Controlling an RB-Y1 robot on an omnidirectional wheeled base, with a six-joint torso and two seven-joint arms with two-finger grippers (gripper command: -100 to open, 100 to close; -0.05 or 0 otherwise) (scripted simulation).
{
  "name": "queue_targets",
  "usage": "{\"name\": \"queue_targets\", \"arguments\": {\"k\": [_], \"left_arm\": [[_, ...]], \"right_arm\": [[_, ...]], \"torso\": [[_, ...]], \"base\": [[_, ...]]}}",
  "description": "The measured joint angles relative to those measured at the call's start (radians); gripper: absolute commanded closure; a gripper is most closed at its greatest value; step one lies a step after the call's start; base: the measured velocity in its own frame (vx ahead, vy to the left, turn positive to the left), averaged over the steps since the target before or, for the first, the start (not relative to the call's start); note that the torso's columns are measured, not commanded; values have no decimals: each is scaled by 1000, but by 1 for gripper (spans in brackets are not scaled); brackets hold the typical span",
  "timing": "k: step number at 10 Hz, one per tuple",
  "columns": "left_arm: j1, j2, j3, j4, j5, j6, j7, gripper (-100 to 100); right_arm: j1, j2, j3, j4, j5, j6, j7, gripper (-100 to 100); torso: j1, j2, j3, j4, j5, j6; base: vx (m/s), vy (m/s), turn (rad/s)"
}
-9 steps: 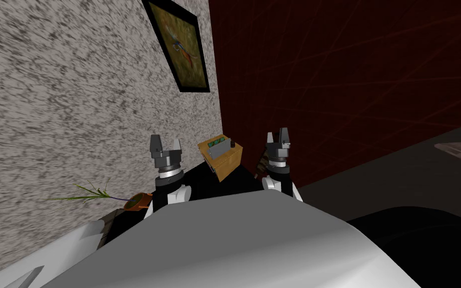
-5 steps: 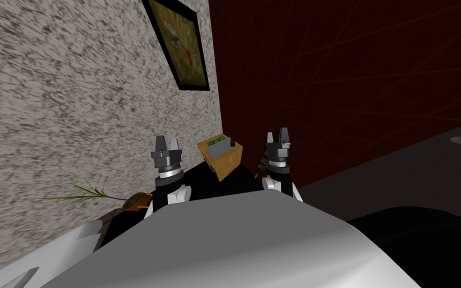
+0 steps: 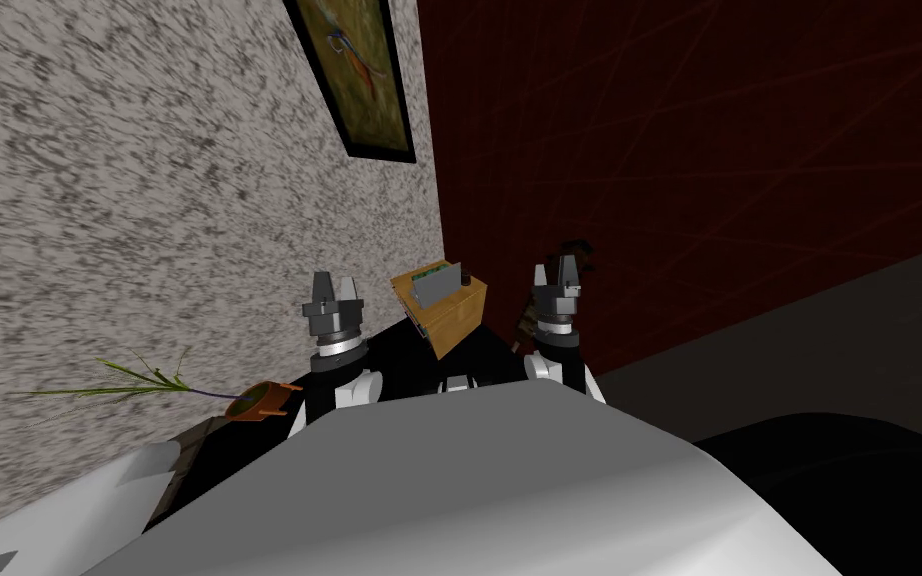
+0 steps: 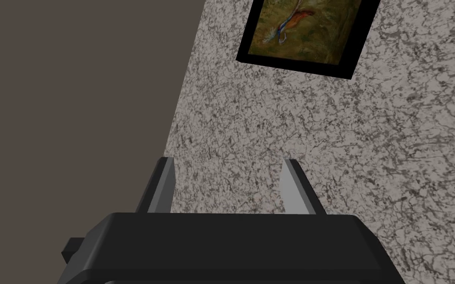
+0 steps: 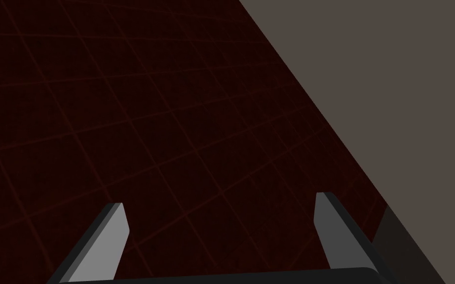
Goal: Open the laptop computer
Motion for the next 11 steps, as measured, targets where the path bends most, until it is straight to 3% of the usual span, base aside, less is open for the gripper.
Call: {"name": "queue_targets", "arguments": {"k": [1, 2, 5, 11], "left_arm": [[0, 0, 0, 0, 0, 0, 0, -100], [-3, 22, -2, 7, -4, 5, -1, -100], [-33, 79, -15, 59, -30, 36, -14, -100], [-96, 133, -33, 180, -83, 114, -37, -100]], "right_arm": [[0, 0, 0, 0, 0, 0, 0, 0], [0, 0, 0, 0, 0, 0, 0, 0], [0, 0, 0, 1, 0, 0, 0, 0], [0, 0, 0, 0, 0, 0, 0, 0]], "torso": [[0, 74, -148, 74, 0, 0], [1, 107, -217, 107, 0, 0], [2, 118, -243, 120, 0, 0], [0, 121, -241, 121, 0, 0]], "base": [[21, 9, -57], [27, 24, -60], [54, 53, -111], [55, 57, -101]]}}
